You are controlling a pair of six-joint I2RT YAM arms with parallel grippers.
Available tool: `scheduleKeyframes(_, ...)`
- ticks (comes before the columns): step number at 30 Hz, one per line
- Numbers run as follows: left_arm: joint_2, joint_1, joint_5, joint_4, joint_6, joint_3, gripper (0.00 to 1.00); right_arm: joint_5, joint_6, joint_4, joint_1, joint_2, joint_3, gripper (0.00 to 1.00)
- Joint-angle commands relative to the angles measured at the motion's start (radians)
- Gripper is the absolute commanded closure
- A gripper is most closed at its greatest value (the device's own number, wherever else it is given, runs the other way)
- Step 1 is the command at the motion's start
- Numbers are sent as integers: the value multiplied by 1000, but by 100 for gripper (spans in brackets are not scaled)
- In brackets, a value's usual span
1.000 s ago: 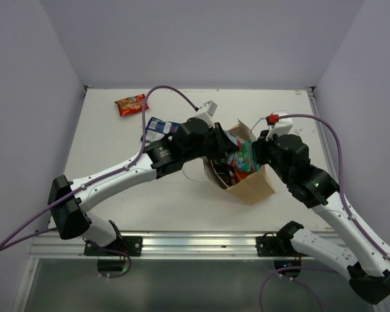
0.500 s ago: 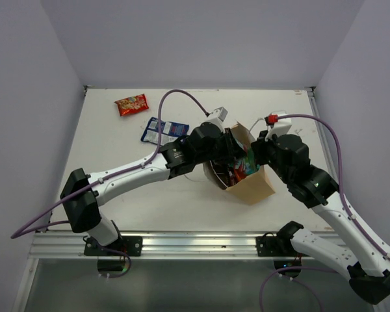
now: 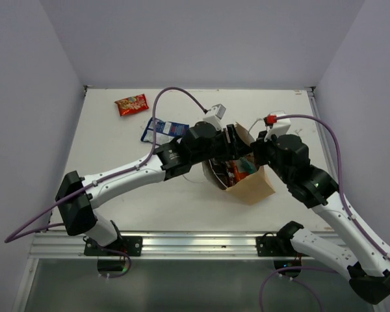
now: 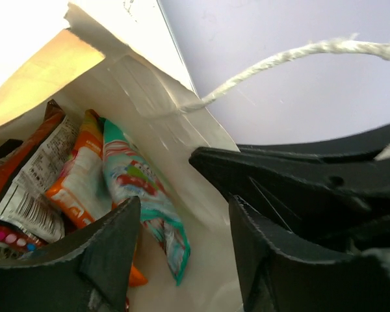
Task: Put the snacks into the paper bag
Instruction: Place the snack in the paper bag.
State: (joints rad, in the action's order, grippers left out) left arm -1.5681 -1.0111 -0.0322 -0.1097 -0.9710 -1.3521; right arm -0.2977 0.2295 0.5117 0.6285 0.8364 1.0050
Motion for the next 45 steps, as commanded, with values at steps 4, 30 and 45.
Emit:
scheduleKeyframes(4, 134, -7, -55, 27, 60, 42, 35, -18, -27, -76, 5, -20, 0, 100)
scheduleKeyframes(30, 526, 328, -298, -295, 252, 338, 0, 32, -116, -64, 7, -80, -94, 100)
scheduleKeyframes(45, 326, 759, -28, -68, 281, 458, 0, 46, -147, -90, 5, -97, -109, 100)
